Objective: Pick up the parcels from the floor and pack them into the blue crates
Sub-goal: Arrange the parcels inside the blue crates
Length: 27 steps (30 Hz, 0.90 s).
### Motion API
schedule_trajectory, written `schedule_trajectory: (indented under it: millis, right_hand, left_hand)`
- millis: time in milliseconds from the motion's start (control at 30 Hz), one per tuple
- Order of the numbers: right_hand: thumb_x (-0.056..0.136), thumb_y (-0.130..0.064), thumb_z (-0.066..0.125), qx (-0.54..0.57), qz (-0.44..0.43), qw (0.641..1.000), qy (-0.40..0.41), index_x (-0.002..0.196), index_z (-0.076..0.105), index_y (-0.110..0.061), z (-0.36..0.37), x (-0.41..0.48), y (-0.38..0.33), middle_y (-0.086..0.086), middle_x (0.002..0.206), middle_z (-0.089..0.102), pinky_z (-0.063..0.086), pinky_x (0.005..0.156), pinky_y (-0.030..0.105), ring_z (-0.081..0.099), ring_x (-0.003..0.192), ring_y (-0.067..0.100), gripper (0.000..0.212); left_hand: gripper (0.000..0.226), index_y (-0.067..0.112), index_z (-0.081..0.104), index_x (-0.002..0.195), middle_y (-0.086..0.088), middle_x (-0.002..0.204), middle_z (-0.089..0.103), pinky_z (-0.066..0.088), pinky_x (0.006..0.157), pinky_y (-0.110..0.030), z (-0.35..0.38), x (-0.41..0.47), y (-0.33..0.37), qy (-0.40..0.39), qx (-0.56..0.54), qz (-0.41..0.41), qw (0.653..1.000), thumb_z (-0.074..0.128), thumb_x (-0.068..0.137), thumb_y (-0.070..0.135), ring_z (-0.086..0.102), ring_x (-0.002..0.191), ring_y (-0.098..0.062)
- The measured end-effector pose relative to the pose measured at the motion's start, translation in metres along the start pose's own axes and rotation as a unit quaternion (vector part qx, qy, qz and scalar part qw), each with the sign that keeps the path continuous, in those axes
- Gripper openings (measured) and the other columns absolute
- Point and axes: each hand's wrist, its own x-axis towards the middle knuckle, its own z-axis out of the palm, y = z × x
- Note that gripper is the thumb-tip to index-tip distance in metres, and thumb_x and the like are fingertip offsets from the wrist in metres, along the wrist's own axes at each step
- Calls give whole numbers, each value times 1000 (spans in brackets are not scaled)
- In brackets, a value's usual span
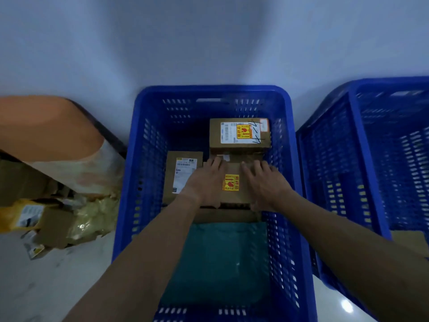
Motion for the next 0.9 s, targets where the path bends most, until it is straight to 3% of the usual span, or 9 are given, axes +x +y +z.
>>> schedule_trajectory:
  millis: [133,300,567,733,900]
  right_hand:
    - [69,-61,74,-10,6,999,-41,154,-1,-12,23,26,0,23,143,26,37,107,49,35,129,40,124]
    - [77,-49,70,-28,21,997,-72,153,0,-8,46,31,-5,26,144,21,38,105,51,31,129,44,112]
    - [86,-41,64,-25,47,995,-83,153,-2,-2,34,12,-4,27,153,14,24,116,50,18,141,44,102]
    - [99,-24,45,17,75,992,-104,150,15,2,15,-37,-37,25,146,28,27,114,47,30,134,39,65]
    - [97,-26,51,88,53,985,-138,142,31,0,-29,-108,-46,19,135,38,40,103,42,45,122,33,56]
  left_hand:
    - [118,8,21,149,-10,137,32,48,95,-40,31,19,-3,3,4,0,1000,83,58,50,40,123,-27]
    - [126,10,17,153,-7,143,30,40,109,-44,61,24,2,8,-12,4,1000,81,56,59,33,133,-26]
    - [136,11,-1,157,-9,160,13,17,121,-48,38,10,2,-13,29,-16,999,73,62,75,13,148,-29]
    - [128,7,-2,157,-13,163,5,19,120,-48,9,-23,17,-9,75,-6,997,61,71,79,8,149,-33]
    - [125,5,-1,157,-15,162,10,24,120,-46,-53,-95,53,-17,82,8,996,55,75,81,13,149,-32]
